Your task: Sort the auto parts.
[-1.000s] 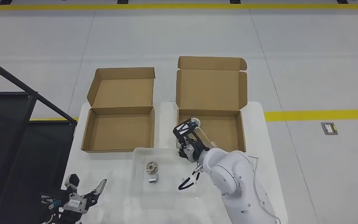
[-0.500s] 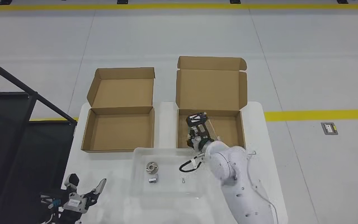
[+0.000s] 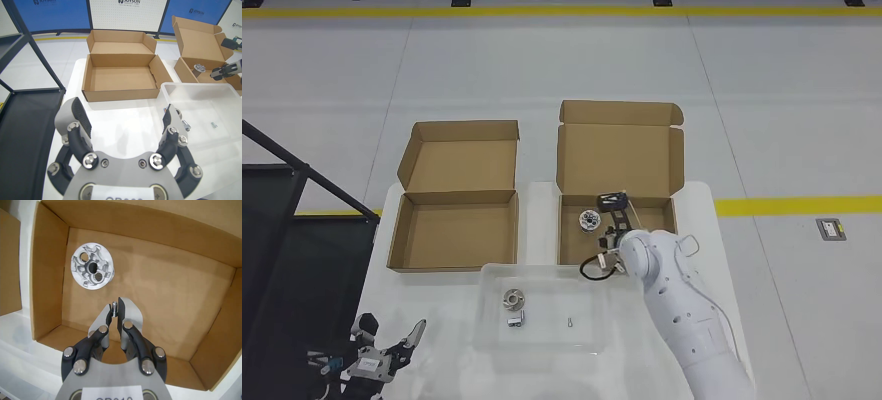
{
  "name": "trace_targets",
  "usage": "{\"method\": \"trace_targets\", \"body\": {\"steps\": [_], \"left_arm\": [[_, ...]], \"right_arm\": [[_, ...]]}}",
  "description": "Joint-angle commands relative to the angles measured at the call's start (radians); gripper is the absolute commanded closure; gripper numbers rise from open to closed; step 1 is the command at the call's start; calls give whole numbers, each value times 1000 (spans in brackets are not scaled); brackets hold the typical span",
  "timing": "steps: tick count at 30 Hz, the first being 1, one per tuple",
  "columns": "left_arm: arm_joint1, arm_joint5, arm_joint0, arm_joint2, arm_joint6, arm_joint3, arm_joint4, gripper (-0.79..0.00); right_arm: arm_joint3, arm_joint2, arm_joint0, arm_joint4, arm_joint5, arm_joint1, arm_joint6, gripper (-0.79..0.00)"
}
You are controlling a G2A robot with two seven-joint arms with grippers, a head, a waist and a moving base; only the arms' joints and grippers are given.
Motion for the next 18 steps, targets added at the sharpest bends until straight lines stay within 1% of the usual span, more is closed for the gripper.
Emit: {"method": "trace_targets", "body": {"steps": [1, 7, 14, 15, 17, 18], "left_arm": [[0, 0, 0, 0, 0, 0, 0, -785], [0, 0, 0, 0, 0, 0, 0, -785], [0, 0, 0, 0, 0, 0, 0, -785], [0, 0, 0, 0, 0, 0, 0, -785], [0, 0, 0, 0, 0, 0, 0, -785], [0, 0, 0, 0, 0, 0, 0, -785]], "right_arm": [[53, -2, 27, -13, 17, 0, 0, 0], [161, -11, 82, -2, 18, -2, -2, 0], [236, -4, 109, 30, 10, -1, -42, -3], [242, -4, 111, 32, 8, -1, -46, -15], [251, -4, 113, 37, 9, 0, -53, -102], [254, -4, 114, 39, 9, 0, -56, -117]]}}
